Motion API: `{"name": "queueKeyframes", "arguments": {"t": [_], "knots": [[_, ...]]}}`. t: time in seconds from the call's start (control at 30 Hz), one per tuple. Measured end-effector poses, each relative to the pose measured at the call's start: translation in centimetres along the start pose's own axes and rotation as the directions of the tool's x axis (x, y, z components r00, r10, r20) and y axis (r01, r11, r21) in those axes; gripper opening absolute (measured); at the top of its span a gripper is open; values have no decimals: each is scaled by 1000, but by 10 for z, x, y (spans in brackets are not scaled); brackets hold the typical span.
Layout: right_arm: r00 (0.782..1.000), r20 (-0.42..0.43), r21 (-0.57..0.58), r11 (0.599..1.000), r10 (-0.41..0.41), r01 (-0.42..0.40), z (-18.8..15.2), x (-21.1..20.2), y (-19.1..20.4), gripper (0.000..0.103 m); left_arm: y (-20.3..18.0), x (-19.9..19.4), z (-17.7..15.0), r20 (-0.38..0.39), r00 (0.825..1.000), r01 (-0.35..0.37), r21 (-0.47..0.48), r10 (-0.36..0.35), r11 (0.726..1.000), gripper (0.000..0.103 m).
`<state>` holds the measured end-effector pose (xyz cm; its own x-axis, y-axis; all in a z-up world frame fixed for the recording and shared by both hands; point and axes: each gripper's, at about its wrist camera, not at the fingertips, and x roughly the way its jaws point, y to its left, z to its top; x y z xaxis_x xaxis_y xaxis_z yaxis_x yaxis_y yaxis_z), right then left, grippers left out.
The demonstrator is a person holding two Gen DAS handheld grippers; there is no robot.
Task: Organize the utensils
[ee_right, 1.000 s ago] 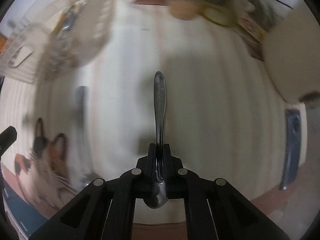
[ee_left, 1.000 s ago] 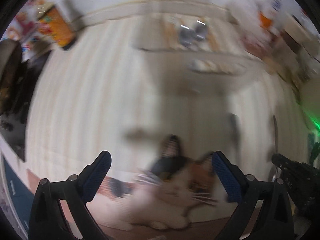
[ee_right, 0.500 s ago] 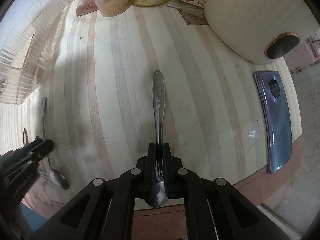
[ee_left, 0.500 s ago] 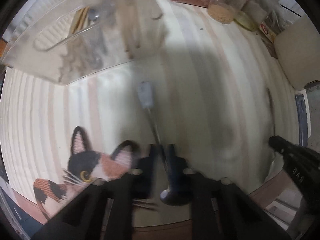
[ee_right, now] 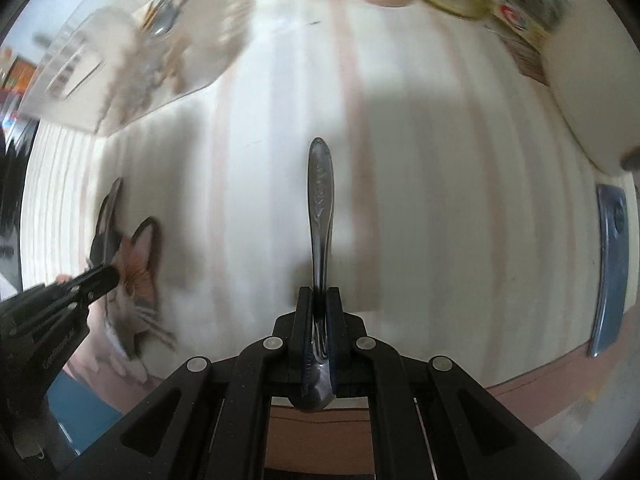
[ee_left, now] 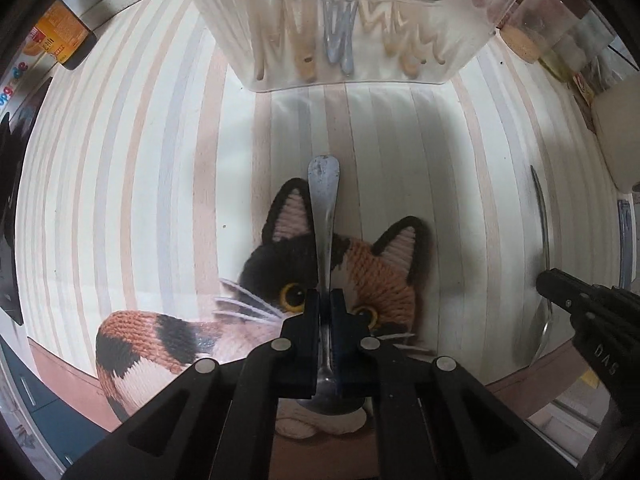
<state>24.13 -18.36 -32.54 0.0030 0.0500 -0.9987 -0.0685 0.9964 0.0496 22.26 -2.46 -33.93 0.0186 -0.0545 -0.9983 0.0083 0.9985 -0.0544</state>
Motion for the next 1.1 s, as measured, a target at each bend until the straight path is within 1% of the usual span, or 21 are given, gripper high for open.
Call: {"name": "queueKeyframes", "arguments": {"t": [0.07,0.17,0.3,0.33,0.37,0.47,0.5,0.53,0.57,0.6,0.8,0.83,0.93,0.97,1.0,1.1], "knots": [[1000,-11,-12,1000,-1,0,1,0,2,7,-1,1,-1,0,1000,0,4,0,1000,3],[1000,-19,0,1000,15,-15,6,2,-8,7,16,1,6,0,1000,17,-19,-17,1000,6],[1000,-24,4,1000,15,-15,6,-6,-13,7,33,-1,4,7,999,49,-52,-49,997,7],[1000,-25,6,1000,18,-17,1,-12,-33,7,36,-1,4,8,999,54,-55,-54,997,7],[1000,-25,7,1000,19,-19,-2,-16,-34,7,37,0,3,8,998,57,-57,-56,997,7],[999,-26,9,1000,19,-19,-2,-19,-28,7,34,0,1,12,998,58,-57,-58,997,7],[1000,-25,7,1000,17,-17,8,-11,-24,7,35,0,1,13,998,57,-55,-57,997,7],[1000,-24,6,1000,14,-14,9,-3,-17,7,35,0,2,14,998,54,-51,-53,997,7],[1000,-25,4,1000,10,-10,9,-2,-14,7,35,-1,1,16,999,52,-51,-52,997,7],[1000,-24,-3,1000,1,-1,9,0,-10,7,36,-1,0,21,999,51,-51,-50,997,4],[1000,0,8,1000,-9,9,2,2,1,6,22,-3,-1,39,999,25,-40,-24,999,3],[1000,4,15,1000,-3,3,0,1,0,6,14,-6,-3,44,999,23,-38,-21,999,3],[1000,17,27,1000,14,-15,-3,-4,-2,6,10,-17,-6,74,997,7,-26,-5,1000,3],[1000,23,30,999,19,-20,-3,-6,-2,5,9,-23,-6,82,997,7,-27,-5,1000,3],[999,31,34,999,26,-27,-4,-9,-2,2,8,-28,-7,94,996,6,-25,-4,1000,3],[998,52,32,998,45,-46,-4,-19,0,2,6,-41,-7,118,993,9,-24,-6,1000,3]]}}
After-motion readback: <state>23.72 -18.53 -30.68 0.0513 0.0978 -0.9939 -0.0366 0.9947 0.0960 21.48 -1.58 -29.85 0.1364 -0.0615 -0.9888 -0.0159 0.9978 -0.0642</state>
